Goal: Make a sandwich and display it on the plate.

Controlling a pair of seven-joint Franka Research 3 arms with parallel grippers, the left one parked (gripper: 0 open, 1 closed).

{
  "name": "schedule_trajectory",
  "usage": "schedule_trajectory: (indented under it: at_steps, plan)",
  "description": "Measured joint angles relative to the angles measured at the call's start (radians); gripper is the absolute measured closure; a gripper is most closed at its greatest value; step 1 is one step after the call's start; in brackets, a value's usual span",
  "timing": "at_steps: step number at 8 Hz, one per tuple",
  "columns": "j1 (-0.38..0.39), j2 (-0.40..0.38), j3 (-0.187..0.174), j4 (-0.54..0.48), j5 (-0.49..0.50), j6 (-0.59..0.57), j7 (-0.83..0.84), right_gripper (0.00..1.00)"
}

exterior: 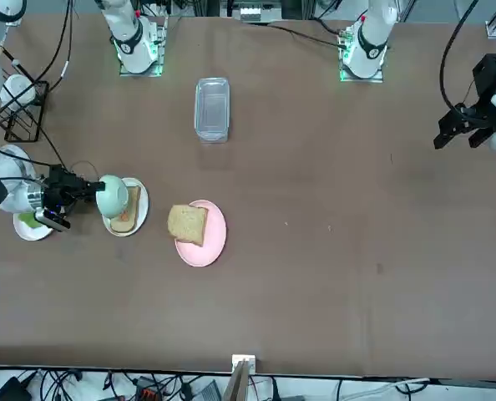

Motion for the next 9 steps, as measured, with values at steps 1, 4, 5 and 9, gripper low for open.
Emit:
schedule_trajectory:
  at_steps: [1, 4, 5, 9]
  plan:
    - [0.001, 0.001, 0.001, 0.001, 0.014, -0.017, -0.011, 0.96]
    - [0.001, 0.028, 0.002, 0.001, 0.027, -0.058, -0.05, 0.96]
    - [0.001, 0.035, 0.002, 0.001, 0.03, -0.066, -0.055, 0.96]
    - [-0.002, 0.034, 0.001, 0.154, -0.08, -0.07, -0.047, 0.96]
